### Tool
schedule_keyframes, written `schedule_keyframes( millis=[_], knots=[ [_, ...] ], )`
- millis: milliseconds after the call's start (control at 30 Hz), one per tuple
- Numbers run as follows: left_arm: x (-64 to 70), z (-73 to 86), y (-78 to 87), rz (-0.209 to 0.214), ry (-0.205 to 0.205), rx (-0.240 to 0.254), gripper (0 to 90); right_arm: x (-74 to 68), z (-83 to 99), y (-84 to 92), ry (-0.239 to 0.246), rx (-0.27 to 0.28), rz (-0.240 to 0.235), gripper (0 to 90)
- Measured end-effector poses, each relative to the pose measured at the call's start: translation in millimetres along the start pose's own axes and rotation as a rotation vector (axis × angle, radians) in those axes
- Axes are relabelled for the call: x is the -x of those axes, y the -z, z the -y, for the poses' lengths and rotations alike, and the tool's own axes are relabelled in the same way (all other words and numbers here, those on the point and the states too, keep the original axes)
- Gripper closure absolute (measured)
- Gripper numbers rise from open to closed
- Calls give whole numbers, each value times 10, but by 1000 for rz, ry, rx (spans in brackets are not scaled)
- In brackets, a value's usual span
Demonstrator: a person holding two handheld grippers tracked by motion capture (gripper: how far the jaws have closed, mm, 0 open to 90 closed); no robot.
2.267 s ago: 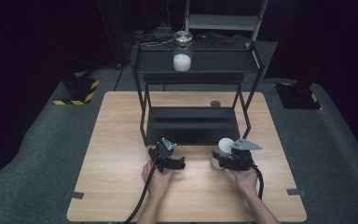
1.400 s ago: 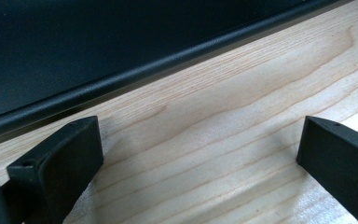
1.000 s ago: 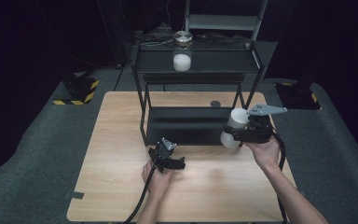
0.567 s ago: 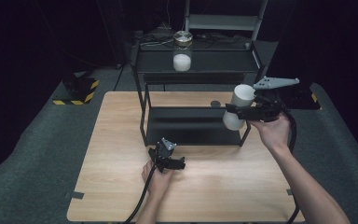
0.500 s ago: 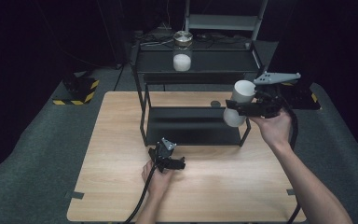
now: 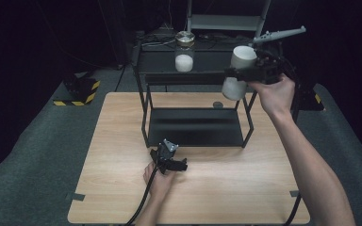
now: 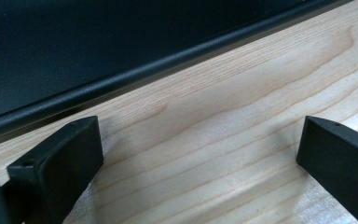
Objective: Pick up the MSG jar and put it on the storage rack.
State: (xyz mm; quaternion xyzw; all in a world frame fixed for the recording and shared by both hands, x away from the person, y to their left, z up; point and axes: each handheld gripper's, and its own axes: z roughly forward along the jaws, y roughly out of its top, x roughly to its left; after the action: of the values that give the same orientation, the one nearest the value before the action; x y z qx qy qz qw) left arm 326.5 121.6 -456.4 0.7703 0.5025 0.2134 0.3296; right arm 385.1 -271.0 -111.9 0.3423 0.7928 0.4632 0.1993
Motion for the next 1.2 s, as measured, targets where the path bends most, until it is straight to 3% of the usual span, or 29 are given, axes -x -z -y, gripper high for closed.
schedule_keyframes(
  millis=[200,467,967,1200],
  knots=[
    [1,3,-1,0,0,1,2,-73,-339,-159,-9,-16,40,347],
    [2,3,-2,-1,0,2,2,-148,-613,-468,-53,-29,113,347],
    [7,2,-4,-2,4,2,2,-292,-850,-1002,-130,-70,265,347],
    [4,0,-4,-1,3,1,2,-378,-926,-1162,-116,-104,296,347]
  ],
)
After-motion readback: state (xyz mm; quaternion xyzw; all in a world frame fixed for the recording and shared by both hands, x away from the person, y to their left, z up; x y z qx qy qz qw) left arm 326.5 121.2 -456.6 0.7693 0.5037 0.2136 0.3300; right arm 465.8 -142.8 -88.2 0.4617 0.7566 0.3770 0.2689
